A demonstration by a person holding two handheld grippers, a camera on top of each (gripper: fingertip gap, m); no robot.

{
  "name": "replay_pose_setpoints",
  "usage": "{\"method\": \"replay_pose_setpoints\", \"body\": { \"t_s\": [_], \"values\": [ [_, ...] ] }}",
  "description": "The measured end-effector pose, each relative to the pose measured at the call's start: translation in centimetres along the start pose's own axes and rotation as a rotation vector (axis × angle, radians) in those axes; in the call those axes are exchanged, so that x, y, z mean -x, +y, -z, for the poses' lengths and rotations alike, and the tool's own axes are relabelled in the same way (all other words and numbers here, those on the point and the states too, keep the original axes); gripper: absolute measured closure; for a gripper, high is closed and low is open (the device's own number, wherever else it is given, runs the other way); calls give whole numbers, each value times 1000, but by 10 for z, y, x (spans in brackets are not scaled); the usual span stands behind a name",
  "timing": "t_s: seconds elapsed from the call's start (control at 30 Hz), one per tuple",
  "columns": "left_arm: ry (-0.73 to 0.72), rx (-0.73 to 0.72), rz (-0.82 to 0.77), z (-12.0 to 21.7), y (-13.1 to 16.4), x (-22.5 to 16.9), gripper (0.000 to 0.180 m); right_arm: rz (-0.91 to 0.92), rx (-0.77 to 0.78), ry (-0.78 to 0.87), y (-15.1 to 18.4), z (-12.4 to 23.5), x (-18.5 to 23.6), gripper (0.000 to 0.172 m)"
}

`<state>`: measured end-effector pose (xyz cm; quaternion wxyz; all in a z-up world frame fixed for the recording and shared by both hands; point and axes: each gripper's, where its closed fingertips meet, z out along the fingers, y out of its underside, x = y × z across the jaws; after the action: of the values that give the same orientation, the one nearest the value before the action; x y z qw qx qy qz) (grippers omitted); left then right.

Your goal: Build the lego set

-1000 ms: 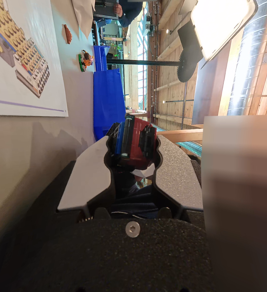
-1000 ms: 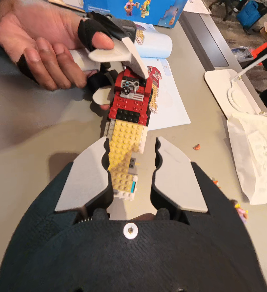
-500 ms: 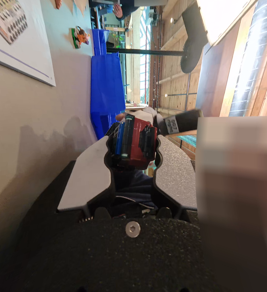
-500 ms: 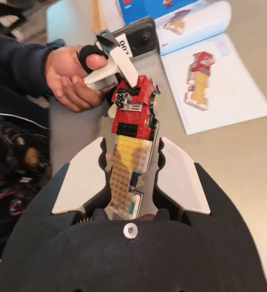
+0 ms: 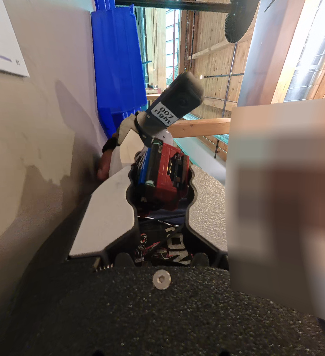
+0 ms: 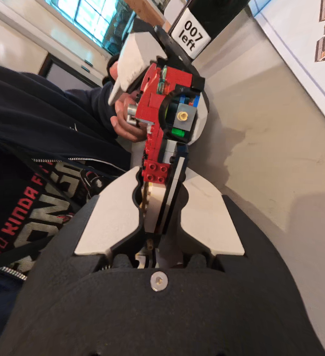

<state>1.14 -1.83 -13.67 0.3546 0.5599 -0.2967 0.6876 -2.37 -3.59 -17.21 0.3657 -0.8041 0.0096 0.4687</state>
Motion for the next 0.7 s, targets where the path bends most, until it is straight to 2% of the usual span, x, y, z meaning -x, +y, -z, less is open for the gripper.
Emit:
{"method": "replay_pose_setpoints", "body": {
  "t_s": [0.23, 0.43, 0.7],
  "values": [
    [25, -88, -128, -1, -10, -7, 119, -82, -83, -32, -3, -2, -2, 140],
    [12, -81, -231, -8, -8, -3, 123, -105, -97, -50, -4, -5, 1, 141],
    [72, -111, -262, -8, -15, -6, 128, -129, -119, -63, -7, -5, 1, 141]
  ]
}}
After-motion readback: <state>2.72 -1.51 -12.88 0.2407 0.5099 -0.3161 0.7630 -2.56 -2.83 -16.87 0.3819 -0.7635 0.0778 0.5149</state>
